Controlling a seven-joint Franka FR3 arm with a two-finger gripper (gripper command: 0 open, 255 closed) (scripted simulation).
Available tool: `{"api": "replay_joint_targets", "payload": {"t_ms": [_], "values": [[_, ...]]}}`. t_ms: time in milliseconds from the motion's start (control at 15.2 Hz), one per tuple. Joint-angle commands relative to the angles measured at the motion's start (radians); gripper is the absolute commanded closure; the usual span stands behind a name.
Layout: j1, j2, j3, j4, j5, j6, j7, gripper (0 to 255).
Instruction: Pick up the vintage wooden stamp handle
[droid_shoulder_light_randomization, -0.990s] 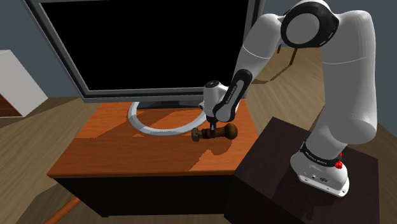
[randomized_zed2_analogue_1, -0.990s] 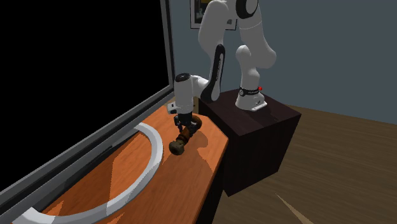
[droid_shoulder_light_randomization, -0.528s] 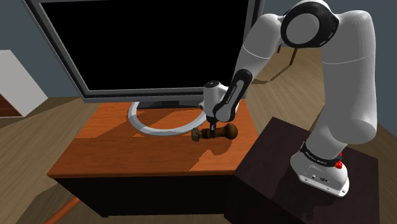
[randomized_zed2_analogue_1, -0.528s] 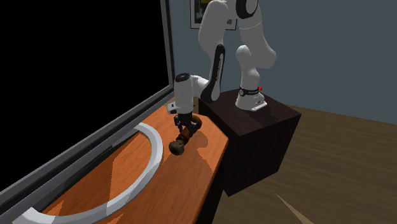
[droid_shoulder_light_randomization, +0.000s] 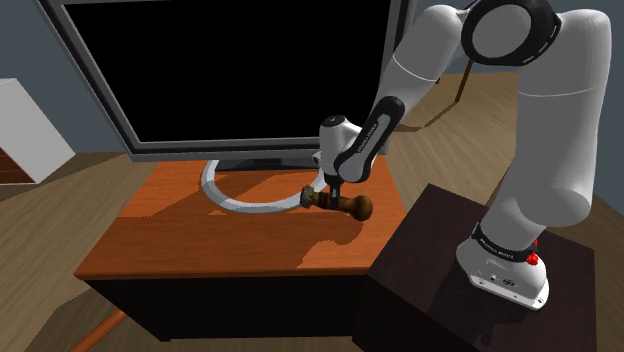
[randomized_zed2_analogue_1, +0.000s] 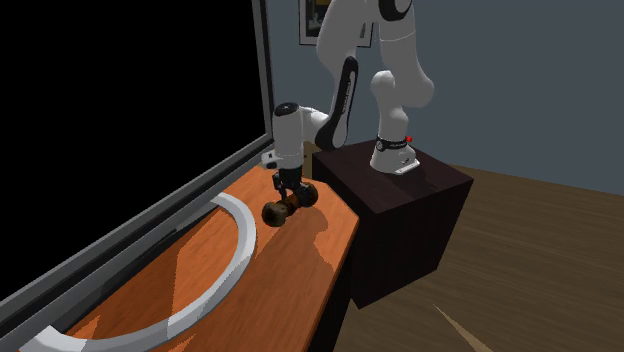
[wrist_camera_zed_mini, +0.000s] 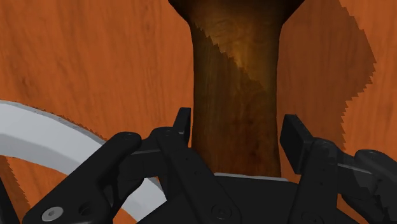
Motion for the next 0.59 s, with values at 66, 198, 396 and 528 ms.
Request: {"api": "replay_joint_targets", "payload": {"t_ms": [66,198,396,528], "values": [[-0.004,-0.043,0.005,-0.007,0.008,-0.036,-0.008,255],[-0.006,-0.071,0.008,-0.01,0.013,-0.06,-0.013,255],[-0.009,-0.111,0.012,-0.013,0.021,-0.097,-0.02,255],[-0.009,-0.113,0.012,-0.013,0.021,-0.099,-0.021,255]]}}
